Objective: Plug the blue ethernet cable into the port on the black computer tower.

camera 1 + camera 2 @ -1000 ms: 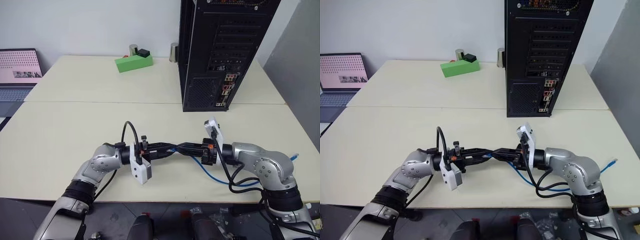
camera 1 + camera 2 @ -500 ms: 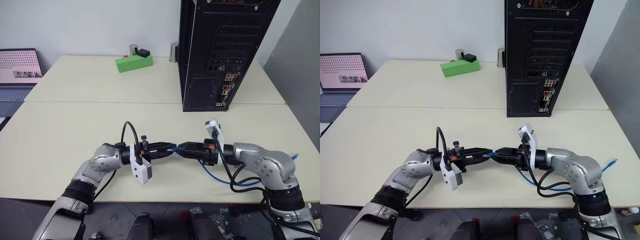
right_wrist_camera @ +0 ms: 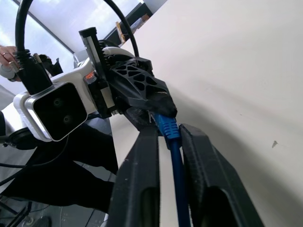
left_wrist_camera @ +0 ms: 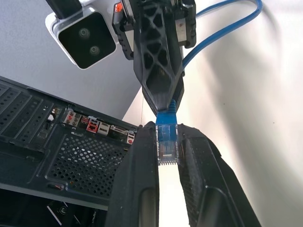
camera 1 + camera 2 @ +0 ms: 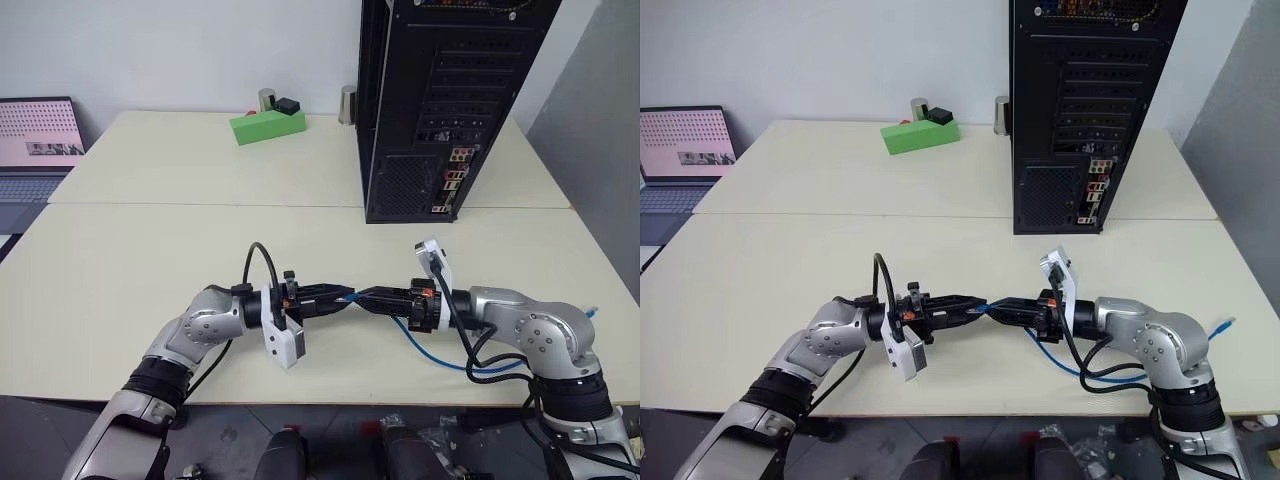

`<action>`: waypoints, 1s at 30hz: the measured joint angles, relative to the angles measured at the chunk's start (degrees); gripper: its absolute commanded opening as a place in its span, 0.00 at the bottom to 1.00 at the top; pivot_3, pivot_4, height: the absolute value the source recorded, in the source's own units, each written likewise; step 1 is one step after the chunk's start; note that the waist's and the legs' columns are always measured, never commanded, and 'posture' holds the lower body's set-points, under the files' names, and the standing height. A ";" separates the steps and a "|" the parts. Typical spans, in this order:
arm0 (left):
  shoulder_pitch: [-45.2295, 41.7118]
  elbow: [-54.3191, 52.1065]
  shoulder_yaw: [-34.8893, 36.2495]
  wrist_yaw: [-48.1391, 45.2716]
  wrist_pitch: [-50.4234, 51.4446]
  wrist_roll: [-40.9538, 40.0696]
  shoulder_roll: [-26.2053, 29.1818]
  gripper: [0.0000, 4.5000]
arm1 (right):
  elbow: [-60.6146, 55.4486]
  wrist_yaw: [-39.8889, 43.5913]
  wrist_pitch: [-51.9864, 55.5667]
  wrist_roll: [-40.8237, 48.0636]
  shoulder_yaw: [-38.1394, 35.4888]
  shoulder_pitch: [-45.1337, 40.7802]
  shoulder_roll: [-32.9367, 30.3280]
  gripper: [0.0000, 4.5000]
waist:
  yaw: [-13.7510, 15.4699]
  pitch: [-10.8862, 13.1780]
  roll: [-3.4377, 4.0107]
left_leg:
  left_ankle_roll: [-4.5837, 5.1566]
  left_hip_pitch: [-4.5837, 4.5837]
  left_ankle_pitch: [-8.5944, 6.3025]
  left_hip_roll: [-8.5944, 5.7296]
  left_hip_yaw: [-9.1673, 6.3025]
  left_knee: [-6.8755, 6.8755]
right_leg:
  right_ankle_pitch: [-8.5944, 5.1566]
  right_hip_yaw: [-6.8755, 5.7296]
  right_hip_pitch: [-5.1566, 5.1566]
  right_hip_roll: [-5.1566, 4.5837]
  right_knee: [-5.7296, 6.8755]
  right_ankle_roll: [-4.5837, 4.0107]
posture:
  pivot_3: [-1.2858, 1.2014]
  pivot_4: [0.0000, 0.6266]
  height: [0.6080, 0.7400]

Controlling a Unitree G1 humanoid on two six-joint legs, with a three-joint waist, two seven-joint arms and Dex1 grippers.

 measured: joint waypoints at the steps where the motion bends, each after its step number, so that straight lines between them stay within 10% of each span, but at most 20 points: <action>1: 0.00 0.00 -0.01 0.07 0.00 0.02 0.00 0.07 | 0.00 -0.01 0.04 0.06 -0.03 0.00 0.00 0.00 | 0.00 0.00 0.00 | 0.00 0.00 0.00 0.00 0.00 0.00 | 0.00 0.00 0.00 0.00 0.00 0.00 | 0.52 0.24 1.00; 10: 0.00 0.00 -0.15 1.14 0.00 0.76 -0.06 0.07 | 0.31 -0.74 1.06 1.14 -0.70 -0.02 0.21 0.00 | 0.00 0.00 0.00 | 0.00 0.00 0.00 0.00 0.00 0.00 | 0.00 0.00 0.00 0.00 0.00 0.00 | 0.52 0.24 1.00; 20: 1.39 -0.69 -2.52 -1.82 6.81 -4.29 0.23 0.55 | 0.72 -0.95 1.75 2.22 -0.84 -0.01 0.00 0.00 | -0.07 0.00 0.00 | 0.00 0.00 0.00 0.01 0.00 0.00 | 0.00 0.00 -0.01 0.00 0.01 0.00 | 0.52 0.24 1.00; 25: 4.68 -5.38 -2.82 -7.74 20.49 -14.41 1.10 0.77 | 0.22 -3.20 -3.22 -1.51 -1.57 0.14 -1.60 0.00 | -0.04 0.00 0.00 | 0.00 -0.02 0.00 0.00 0.00 0.00 | 0.00 0.00 -0.01 -0.01 0.00 0.01 | 0.52 0.24 1.00; 30: 7.67 -15.70 -0.84 -8.46 45.84 -25.18 -0.34 0.77 | -3.47 -11.78 -10.80 -8.42 -8.31 3.07 -2.44 0.00 | 0.04 0.00 0.00 | 0.00 -0.06 0.00 0.00 -0.05 -0.01 | -0.02 -0.05 -0.02 0.00 -0.01 0.03 | 0.52 0.24 1.00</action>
